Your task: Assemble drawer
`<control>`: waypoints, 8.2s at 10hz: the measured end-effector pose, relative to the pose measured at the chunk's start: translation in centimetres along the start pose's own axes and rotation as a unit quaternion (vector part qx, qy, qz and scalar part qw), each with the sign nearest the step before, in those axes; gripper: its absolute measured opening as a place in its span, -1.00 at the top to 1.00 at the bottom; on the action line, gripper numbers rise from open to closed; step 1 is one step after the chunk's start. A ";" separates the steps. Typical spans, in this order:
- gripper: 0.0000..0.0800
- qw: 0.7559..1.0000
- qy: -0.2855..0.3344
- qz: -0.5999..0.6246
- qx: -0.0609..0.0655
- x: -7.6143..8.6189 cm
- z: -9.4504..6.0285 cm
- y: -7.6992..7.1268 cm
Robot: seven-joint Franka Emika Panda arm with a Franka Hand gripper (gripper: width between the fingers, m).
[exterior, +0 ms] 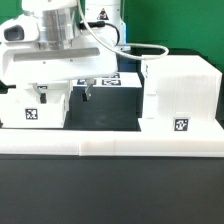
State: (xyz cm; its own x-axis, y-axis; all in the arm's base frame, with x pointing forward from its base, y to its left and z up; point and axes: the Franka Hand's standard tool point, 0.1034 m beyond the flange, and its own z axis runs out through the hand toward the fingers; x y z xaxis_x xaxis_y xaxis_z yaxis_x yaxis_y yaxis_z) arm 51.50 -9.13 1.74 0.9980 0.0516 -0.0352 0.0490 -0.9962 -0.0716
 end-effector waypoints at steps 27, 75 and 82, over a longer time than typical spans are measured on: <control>0.89 0.984 -0.024 -0.178 0.011 -0.9 -0.7 -1.5; 0.89 0.760 -0.012 -0.646 -0.077 3.2 1.7 -7.0; 0.89 0.752 -0.036 -0.655 -0.066 3.0 1.5 -7.2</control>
Offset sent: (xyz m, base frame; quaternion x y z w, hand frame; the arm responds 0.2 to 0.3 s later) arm -0.0071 -0.0023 -0.0165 -0.0129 0.0104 -0.0015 0.9999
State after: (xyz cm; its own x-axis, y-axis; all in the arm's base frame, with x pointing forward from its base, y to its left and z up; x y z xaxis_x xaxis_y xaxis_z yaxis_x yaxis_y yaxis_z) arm 54.04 -1.75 0.66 0.0850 0.9935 -0.0757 0.9964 -0.0846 0.0074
